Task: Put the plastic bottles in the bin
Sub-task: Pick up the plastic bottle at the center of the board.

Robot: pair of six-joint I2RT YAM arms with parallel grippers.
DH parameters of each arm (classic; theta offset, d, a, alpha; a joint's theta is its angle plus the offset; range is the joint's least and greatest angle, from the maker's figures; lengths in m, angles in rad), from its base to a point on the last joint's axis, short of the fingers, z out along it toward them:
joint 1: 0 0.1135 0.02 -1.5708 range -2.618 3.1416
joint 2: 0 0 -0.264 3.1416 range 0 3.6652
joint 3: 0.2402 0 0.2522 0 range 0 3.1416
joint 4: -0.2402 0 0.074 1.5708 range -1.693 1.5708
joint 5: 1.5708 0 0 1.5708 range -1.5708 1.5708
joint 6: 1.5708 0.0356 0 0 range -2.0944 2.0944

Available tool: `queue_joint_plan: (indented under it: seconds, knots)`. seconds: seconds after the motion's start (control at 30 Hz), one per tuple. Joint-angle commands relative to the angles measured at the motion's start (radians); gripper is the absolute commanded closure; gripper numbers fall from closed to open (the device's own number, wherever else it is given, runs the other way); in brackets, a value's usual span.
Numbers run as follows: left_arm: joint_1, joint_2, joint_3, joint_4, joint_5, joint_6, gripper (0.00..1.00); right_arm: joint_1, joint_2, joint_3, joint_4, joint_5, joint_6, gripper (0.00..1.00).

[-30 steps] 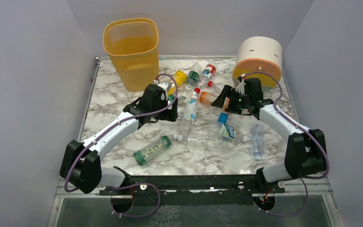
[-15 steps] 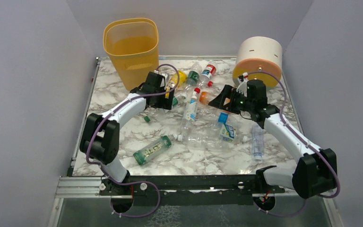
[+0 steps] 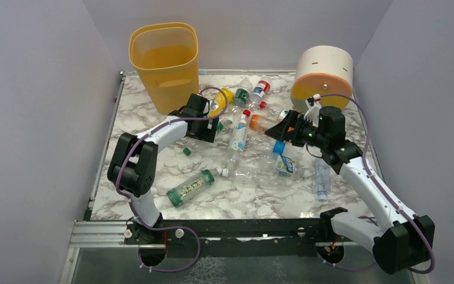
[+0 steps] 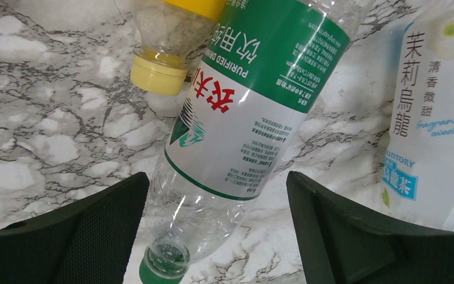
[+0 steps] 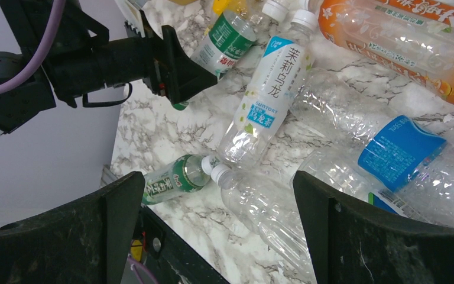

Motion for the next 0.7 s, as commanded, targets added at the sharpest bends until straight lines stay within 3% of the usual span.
queue_joint_plan:
  seconds: [0.0, 0.13, 0.47, 0.67]
  knots:
    - [-0.036, 0.031, 0.031, 0.016, -0.033, -0.008, 0.11, 0.004, 0.003, -0.006, -0.021, -0.024, -0.017, 0.0]
    - [-0.073, 0.043, 0.037, 0.015, -0.051, -0.015, 0.17, 0.004, 0.022, -0.001, -0.006, -0.039, -0.02, 0.0]
    - [-0.104, 0.008, 0.039, -0.02, -0.055, -0.031, 0.47, 0.004, 0.003, -0.035, 0.019, -0.037, -0.018, 0.0]
    - [-0.104, -0.042, 0.074, -0.061, -0.045, -0.022, 0.49, 0.004, 0.019, -0.022, 0.018, -0.035, -0.025, 0.0]
